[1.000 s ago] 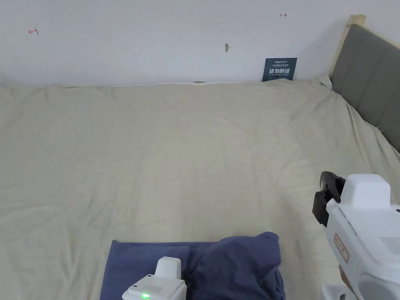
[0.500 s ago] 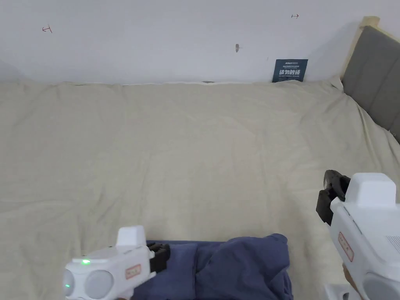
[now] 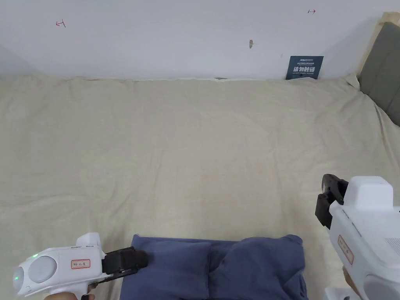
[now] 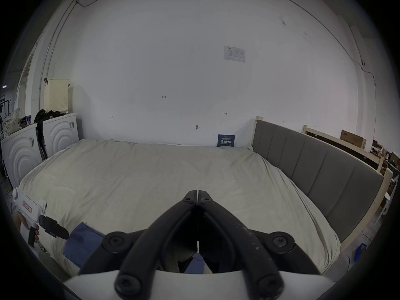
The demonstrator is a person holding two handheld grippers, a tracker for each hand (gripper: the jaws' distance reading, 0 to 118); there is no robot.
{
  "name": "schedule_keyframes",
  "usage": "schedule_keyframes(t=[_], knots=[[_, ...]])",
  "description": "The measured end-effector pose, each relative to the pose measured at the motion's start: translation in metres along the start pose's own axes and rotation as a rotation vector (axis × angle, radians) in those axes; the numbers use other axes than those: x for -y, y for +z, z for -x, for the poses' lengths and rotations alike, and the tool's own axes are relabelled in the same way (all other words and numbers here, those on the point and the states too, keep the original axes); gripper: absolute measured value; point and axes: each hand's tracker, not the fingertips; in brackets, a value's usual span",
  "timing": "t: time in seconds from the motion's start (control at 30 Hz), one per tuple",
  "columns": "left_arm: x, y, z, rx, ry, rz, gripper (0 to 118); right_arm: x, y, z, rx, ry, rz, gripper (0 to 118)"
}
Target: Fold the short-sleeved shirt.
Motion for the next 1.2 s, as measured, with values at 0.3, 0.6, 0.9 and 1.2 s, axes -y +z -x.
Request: schedule_keyframes(t=[0.3,0.6,0.9,1.2], knots=[[0.004,-0.032,0.019,0.019,-0.030,0.044,27,-0.003,0.000,-0.002,0.014,0.017,0.005,2],[0.006,-0.015,-0.008,-0.084,-0.060,0.010,8,-0.005,-0.001,-0.005,0.020,0.011,0.005,2],[0.000,0.052,-0.014,-0.153,-0.101,-0.108,8,-0.010,0.004,0.000,-0.011,-0.019,-0.026,2],[0.000,0.106,-0.048,-0.248,-0.065,-0.173,8,-0.010,0.008,-0.004,-0.037,-0.027,-0.045,2]])
